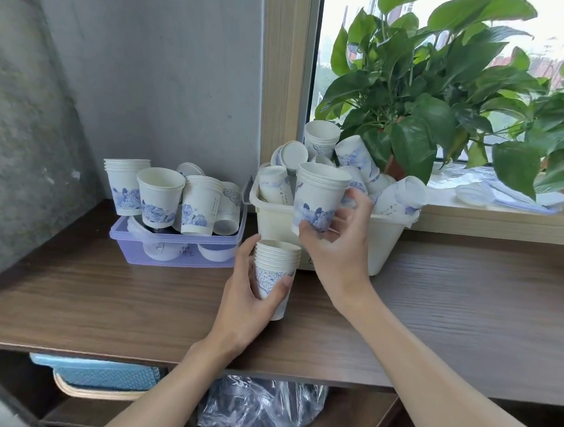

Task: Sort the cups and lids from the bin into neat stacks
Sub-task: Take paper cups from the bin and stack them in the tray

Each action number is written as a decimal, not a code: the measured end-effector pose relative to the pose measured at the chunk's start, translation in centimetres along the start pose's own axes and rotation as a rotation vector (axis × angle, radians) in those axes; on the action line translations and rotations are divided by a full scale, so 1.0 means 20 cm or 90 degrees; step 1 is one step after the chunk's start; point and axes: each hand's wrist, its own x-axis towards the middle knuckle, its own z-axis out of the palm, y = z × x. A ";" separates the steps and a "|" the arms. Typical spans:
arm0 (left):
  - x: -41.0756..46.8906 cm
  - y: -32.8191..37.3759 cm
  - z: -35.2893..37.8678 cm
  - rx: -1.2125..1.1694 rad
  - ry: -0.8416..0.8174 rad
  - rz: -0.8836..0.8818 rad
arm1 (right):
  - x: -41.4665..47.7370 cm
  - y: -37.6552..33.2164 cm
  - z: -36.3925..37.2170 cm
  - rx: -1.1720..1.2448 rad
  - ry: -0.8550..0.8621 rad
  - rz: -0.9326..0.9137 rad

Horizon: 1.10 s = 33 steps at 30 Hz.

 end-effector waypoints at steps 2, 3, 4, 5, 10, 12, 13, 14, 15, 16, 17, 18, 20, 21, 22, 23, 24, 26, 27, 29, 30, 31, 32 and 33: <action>0.00 -0.01 0.00 0.007 -0.019 0.008 | -0.02 0.00 0.01 0.017 -0.023 0.013; -0.01 -0.01 0.00 0.012 -0.025 0.011 | -0.02 0.00 0.01 0.022 -0.038 0.024; -0.01 -0.01 0.00 0.018 -0.027 0.013 | -0.02 0.00 0.01 0.019 -0.056 0.030; -0.01 -0.01 0.00 0.023 -0.028 0.016 | -0.02 0.01 0.01 0.011 -0.074 0.031; -0.01 -0.01 0.00 0.025 -0.032 0.030 | -0.05 0.03 -0.01 -0.028 -0.132 0.051; -0.02 0.00 0.00 0.029 -0.036 0.037 | -0.05 0.05 -0.01 -0.034 -0.144 0.068; -0.02 0.00 0.00 0.033 -0.038 0.041 | -0.06 0.06 -0.02 -0.032 -0.147 0.075; -0.02 0.00 0.00 0.036 -0.040 0.045 | -0.06 0.06 -0.02 -0.029 -0.150 0.080; -0.02 0.00 0.00 0.037 -0.040 0.047 | -0.06 0.06 -0.03 -0.023 -0.152 0.085; -0.02 0.00 0.00 0.037 -0.040 0.046 | -0.06 0.06 -0.03 -0.015 -0.156 0.093; -0.02 0.00 0.00 0.036 -0.038 0.045 | -0.06 0.06 -0.04 -0.007 -0.161 0.101; -0.02 0.00 0.00 0.038 -0.035 0.044 | -0.06 0.05 -0.04 -0.002 -0.165 0.108; -0.02 0.00 0.00 0.043 -0.032 0.046 | -0.06 0.05 -0.05 -0.006 -0.161 0.122; -0.02 0.01 0.00 0.043 -0.032 0.048 | -0.06 0.05 -0.05 -0.018 -0.155 0.133; -0.02 0.01 0.00 0.042 -0.032 0.051 | -0.06 0.04 -0.05 -0.031 -0.153 0.141; -0.02 0.01 0.00 0.042 -0.031 0.053 | -0.06 0.05 -0.05 -0.043 -0.156 0.147; -0.02 0.01 0.00 0.042 -0.030 0.054 | -0.06 0.05 -0.05 -0.053 -0.165 0.152; -0.02 0.01 0.00 0.042 -0.030 0.053 | -0.07 0.05 -0.05 -0.066 -0.180 0.160; -0.02 0.01 0.00 0.041 -0.031 0.053 | -0.07 0.05 -0.05 -0.070 -0.182 0.164; -0.02 0.00 0.00 0.043 -0.035 0.054 | -0.07 0.05 -0.05 -0.078 -0.181 0.173; -0.02 0.00 0.00 0.044 -0.039 0.053 | -0.07 0.05 -0.05 -0.078 -0.180 0.178; -0.02 0.00 -0.01 0.045 -0.041 0.052 | -0.07 0.05 -0.05 -0.075 -0.180 0.183; -0.02 -0.01 -0.01 0.046 -0.042 0.051 | -0.07 0.05 -0.05 -0.075 -0.183 0.188; -0.02 -0.01 -0.01 0.047 -0.043 0.051 | -0.07 0.05 -0.05 -0.079 -0.188 0.191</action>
